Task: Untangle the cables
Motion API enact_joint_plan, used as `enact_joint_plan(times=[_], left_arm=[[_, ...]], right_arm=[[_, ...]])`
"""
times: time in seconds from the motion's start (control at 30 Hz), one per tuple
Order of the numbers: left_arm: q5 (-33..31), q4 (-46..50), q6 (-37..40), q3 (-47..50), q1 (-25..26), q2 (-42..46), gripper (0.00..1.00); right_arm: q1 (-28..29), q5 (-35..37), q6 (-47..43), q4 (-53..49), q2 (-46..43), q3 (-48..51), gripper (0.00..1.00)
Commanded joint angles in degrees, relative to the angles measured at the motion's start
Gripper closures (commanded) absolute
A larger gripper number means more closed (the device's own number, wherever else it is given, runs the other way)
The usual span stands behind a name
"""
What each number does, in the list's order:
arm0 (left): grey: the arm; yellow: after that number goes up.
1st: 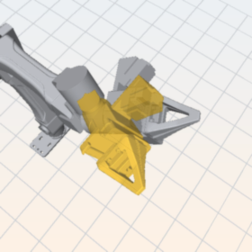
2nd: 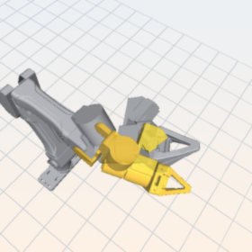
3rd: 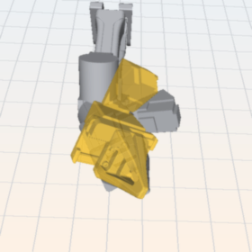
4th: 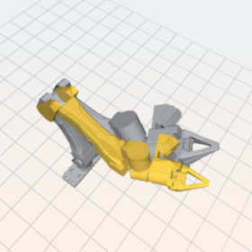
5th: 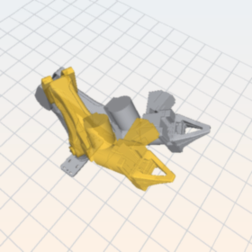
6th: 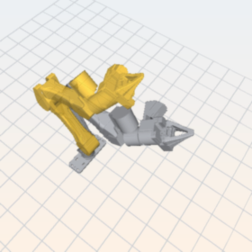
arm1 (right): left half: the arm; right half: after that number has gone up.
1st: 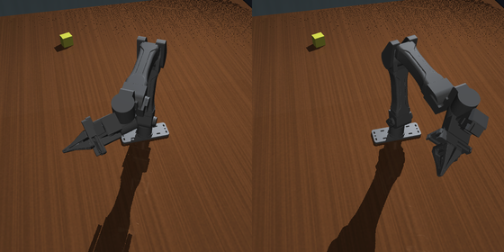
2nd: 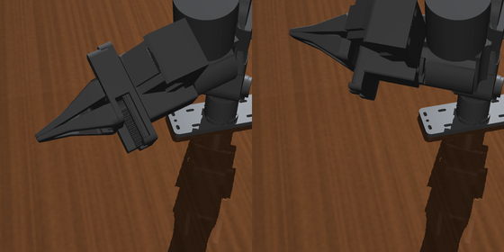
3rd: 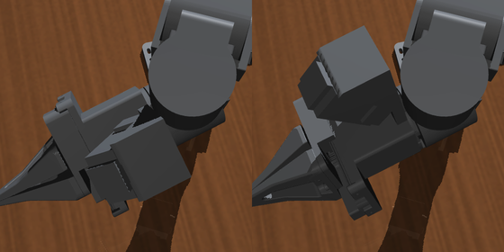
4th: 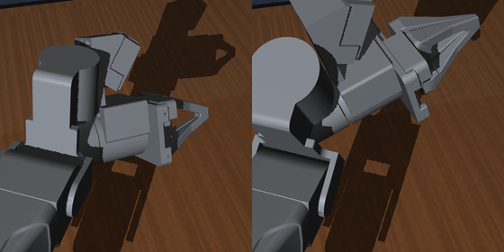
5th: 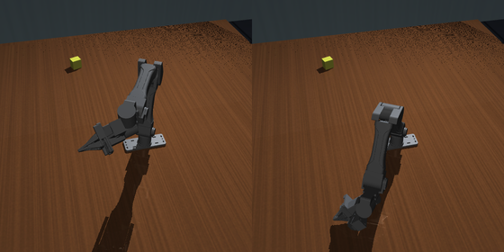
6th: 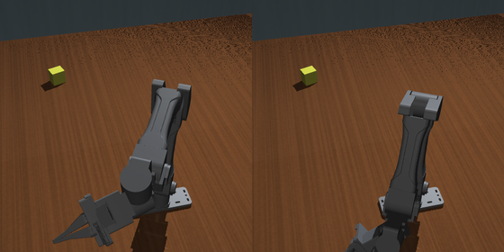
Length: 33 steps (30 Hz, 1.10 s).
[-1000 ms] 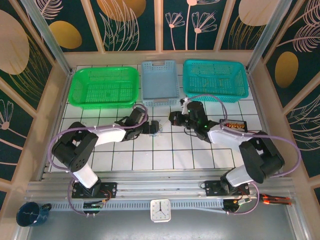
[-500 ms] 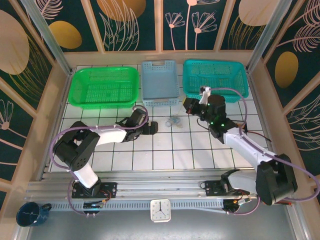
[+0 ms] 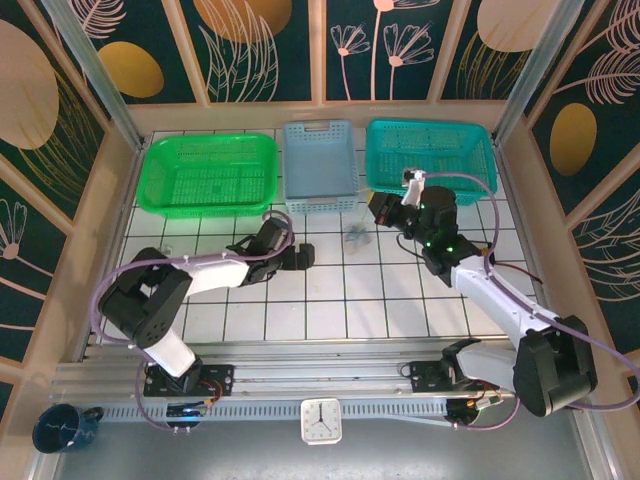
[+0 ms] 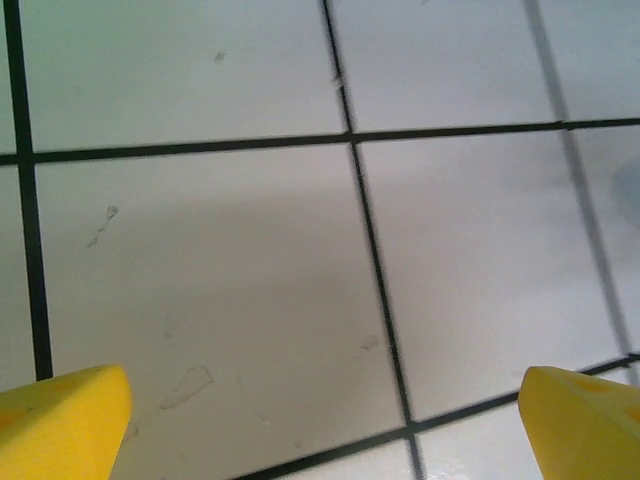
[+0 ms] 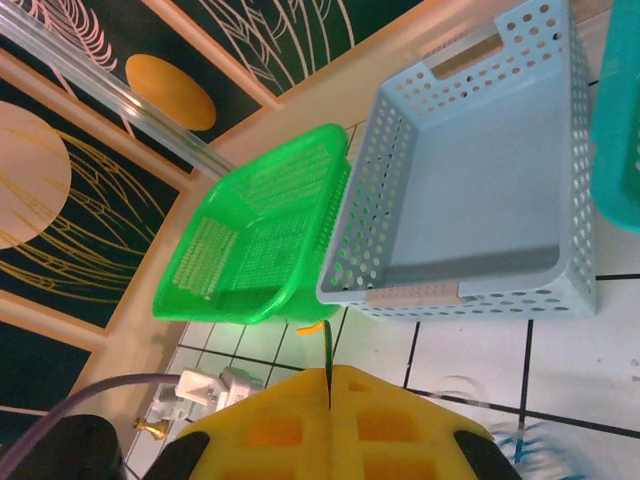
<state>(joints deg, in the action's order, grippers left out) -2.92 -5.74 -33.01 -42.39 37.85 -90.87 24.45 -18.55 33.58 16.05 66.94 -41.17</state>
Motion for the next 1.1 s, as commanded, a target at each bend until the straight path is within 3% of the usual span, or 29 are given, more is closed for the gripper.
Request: enact_joint_plan(times=[0.0,0.37,0.7,1.07], left_arm=[[3.13,-1.29,0.32,0.56,-0.08,6.21,0.01],[7.97,-9.5,4.98,6.44,-0.09,15.19,0.01],[12.39,-23.87,8.98,10.74,0.03,13.67,0.01],[14.96,-29.03,10.2,9.61,0.38,8.29,0.09]], right_arm=[[2.61,-1.58,0.64,1.3,1.29,-1.52,1.0],[10.2,-1.4,1.04,5.41,8.34,-3.21,1.0],[12.69,-1.54,1.75,6.36,9.35,-4.7,1.0],[16.4,-0.96,2.34,6.36,10.09,-7.29,1.0]])
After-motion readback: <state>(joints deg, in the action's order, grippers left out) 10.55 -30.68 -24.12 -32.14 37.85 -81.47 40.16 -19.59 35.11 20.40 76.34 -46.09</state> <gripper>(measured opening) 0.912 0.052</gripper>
